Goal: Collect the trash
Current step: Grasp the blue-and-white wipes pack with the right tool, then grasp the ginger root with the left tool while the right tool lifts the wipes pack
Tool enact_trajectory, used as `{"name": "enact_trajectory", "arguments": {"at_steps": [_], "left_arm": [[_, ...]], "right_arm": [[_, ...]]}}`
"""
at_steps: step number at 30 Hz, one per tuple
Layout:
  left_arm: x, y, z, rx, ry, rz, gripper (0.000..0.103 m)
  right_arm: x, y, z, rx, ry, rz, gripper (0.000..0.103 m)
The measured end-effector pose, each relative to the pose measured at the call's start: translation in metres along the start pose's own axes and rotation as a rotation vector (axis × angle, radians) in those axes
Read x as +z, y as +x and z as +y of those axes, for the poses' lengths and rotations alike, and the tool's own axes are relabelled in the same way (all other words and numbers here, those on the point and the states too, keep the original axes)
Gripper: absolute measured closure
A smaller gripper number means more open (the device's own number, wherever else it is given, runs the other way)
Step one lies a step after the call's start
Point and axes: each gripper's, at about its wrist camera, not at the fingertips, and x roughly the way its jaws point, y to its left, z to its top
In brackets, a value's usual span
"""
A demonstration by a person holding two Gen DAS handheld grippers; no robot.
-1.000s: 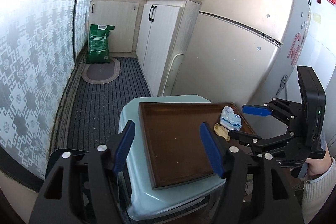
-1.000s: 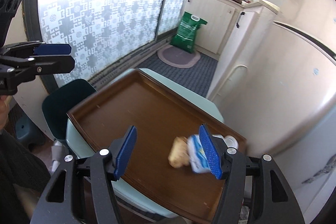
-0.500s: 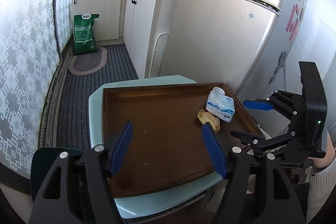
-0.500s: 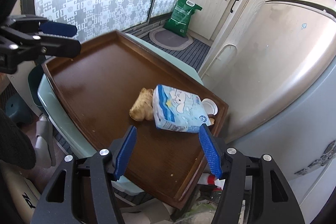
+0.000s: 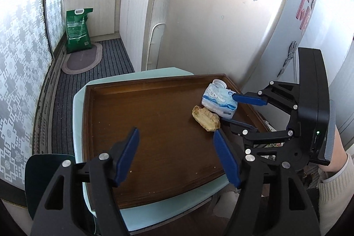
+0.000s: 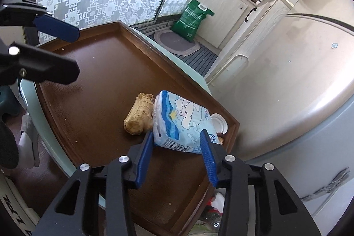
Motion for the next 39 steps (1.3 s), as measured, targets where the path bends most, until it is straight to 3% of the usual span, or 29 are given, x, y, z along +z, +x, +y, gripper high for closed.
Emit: {"name": "enact_trajectory", "arguments": {"at_steps": [8,11,16,24,29,39], "left_arm": [[-0.003,0.005,-0.005,0.000,0.018,0.019,0.031],[-0.003,0.007,-0.007,0.002,0.022,0.023,0.031],[-0.002,0.016,-0.014,0.005,0.044,0.035,0.030],[-0.002,0.037,-0.034,0.000,0.077,0.055,0.028],[0.001,0.051,-0.045,0.033,0.096,0.063,0.028],[0.007,0.071,-0.045,0.104,0.098,0.082,0.036]], "right_arm": [[0.004,0.003,-0.006,0.069,0.054,-0.002,0.087],[0.006,-0.004,-0.013,0.083,0.094,-0.021,0.091],[0.004,-0.021,-0.033,0.123,0.215,-0.071,0.093],[-0.005,-0.051,-0.061,0.256,0.385,-0.195,0.094],[-0.013,-0.064,-0.080,0.348,0.482,-0.266,0.094],[-0.027,-0.078,-0.094,0.403,0.532,-0.312,0.094]]}}
